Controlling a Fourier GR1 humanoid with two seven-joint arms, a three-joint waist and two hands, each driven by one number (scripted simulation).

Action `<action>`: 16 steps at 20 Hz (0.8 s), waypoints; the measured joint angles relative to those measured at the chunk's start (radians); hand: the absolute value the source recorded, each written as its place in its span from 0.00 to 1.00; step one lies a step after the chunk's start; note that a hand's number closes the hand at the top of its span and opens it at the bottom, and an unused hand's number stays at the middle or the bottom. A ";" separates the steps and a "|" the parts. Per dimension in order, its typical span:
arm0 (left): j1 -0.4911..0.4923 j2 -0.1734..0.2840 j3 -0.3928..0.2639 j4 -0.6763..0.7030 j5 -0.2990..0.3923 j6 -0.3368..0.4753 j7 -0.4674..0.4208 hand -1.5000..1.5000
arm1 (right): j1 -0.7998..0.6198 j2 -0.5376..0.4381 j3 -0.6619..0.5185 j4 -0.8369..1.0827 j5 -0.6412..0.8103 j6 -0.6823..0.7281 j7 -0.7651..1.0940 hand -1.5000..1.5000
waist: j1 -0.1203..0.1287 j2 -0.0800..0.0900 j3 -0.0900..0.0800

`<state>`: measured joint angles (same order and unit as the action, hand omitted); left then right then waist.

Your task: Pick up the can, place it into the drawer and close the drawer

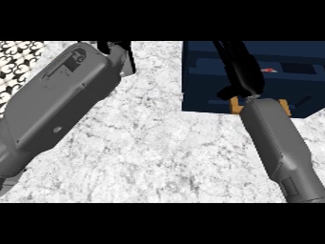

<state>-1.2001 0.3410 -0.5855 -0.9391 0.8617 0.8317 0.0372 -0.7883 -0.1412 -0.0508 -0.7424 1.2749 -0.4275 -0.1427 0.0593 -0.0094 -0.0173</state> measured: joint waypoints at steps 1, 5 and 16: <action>0.012 0.005 -0.003 -0.018 -0.005 0.006 0.004 0.00 | -0.020 -0.005 -0.011 0.031 0.002 -0.013 0.003 0.00 | 0.004 0.002 0.001; 0.030 0.034 0.005 -0.070 -0.012 0.010 0.030 0.00 | -0.091 -0.017 -0.048 0.149 0.008 -0.085 -0.003 0.00 | 0.012 0.009 0.005; 0.060 0.094 0.018 -0.153 -0.044 0.000 0.079 0.00 | -0.268 -0.047 -0.117 0.408 0.026 -0.213 0.025 0.00 | 0.026 0.036 0.019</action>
<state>-1.1405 0.4347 -0.5676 -1.0916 0.8173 0.8320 0.1166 -1.0562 -0.1879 -0.1673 -0.3344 1.3013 -0.6406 -0.1178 0.0848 0.0263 0.0016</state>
